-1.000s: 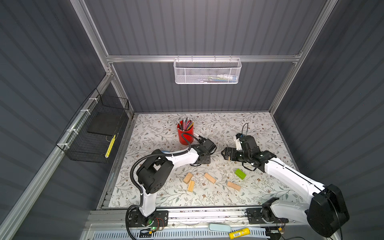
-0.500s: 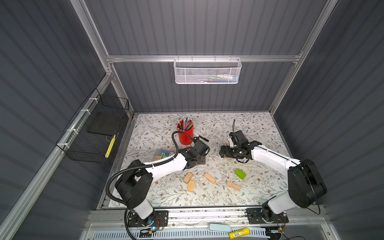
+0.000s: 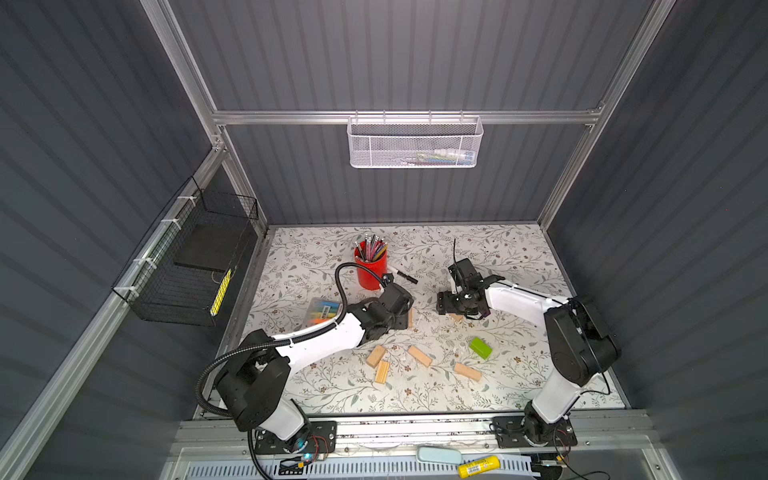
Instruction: Build the wood block tower
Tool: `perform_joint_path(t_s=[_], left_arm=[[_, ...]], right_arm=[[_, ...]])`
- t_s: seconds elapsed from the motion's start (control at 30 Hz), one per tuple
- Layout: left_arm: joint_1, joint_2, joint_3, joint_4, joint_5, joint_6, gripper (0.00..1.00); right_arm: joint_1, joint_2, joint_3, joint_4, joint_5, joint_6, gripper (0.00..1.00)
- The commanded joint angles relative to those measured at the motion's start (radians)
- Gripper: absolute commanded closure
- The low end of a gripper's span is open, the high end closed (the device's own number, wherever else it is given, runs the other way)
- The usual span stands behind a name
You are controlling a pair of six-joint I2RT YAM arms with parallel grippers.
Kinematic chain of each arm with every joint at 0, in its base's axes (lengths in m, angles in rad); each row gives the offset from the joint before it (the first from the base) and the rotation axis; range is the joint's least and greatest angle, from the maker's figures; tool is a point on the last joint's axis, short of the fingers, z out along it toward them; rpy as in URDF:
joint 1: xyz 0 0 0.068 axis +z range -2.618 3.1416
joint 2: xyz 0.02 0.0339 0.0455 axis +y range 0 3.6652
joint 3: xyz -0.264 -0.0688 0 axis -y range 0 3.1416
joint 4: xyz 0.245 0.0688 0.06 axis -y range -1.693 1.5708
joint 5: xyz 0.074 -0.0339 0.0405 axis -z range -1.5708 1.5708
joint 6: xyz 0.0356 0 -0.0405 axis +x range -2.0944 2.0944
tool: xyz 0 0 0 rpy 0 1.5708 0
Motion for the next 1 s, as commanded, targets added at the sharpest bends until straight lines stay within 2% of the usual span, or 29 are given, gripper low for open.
perform_joint_path(t_s=[0.0,0.33,0.6,0.77,0.97], left_arm=[[-0.005,-0.026,-0.015,0.001,-0.022,0.012,0.32],[-0.004,-0.023,-0.017,-0.004,-0.03,-0.002,0.3],[-0.005,-0.028,-0.024,-0.001,-0.028,-0.022,0.3],[-0.004,-0.032,-0.02,-0.005,-0.018,-0.025,0.3],[-0.004,-0.022,-0.013,0.008,-0.002,-0.02,0.3]], right_arm=[[-0.005,0.014,0.016,-0.013,-0.004,-0.007,0.19],[0.012,0.001,-0.018,-0.03,-0.051,0.005,0.22],[0.031,-0.027,-0.035,-0.012,-0.109,0.039,0.31],[0.01,-0.065,-0.055,0.002,-0.12,0.064,0.33],[-0.041,-0.067,-0.08,0.026,-0.153,0.086,0.42]])
